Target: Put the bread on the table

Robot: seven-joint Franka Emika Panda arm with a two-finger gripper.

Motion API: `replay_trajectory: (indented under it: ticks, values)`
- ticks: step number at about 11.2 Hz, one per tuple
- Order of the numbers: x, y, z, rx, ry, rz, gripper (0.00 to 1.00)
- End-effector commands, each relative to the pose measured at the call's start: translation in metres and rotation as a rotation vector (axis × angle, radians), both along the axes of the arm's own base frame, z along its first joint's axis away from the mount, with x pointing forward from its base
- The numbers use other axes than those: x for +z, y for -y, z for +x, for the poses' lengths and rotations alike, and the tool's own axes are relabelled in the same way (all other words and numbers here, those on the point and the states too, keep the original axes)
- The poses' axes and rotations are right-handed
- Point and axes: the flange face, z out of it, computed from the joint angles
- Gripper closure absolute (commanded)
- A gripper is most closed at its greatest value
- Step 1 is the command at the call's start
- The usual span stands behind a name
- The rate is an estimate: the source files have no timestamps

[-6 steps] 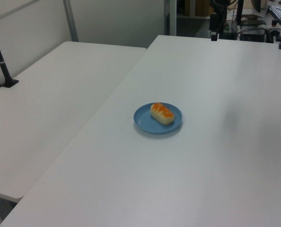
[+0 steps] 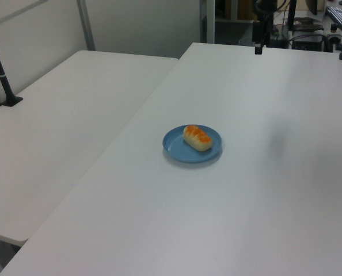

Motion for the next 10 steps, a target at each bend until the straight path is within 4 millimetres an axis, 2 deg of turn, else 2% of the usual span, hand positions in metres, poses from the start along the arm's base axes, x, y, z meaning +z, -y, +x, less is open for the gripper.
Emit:
replay_trajectory:
  ticks: [1, 4, 5, 6, 7, 8, 9, 10]
  values:
    - [0.004, 0.002, 0.001, 0.021, 0.005, -0.006, 0.00]
    - [0.003, -0.003, 0.011, 0.021, 0.057, -0.010, 0.00]
    - [-0.008, -0.006, 0.022, 0.015, 0.074, -0.003, 0.00]
    - [-0.010, -0.015, 0.037, -0.020, 0.126, -0.006, 0.00]
    - [-0.027, -0.041, 0.053, -0.072, 0.144, -0.013, 0.00]
    - [-0.044, -0.058, 0.066, -0.135, 0.171, -0.021, 0.00]
    - [-0.060, -0.079, 0.078, -0.147, 0.199, -0.019, 0.00]
    - [-0.084, -0.103, 0.087, -0.139, 0.190, -0.015, 0.00]
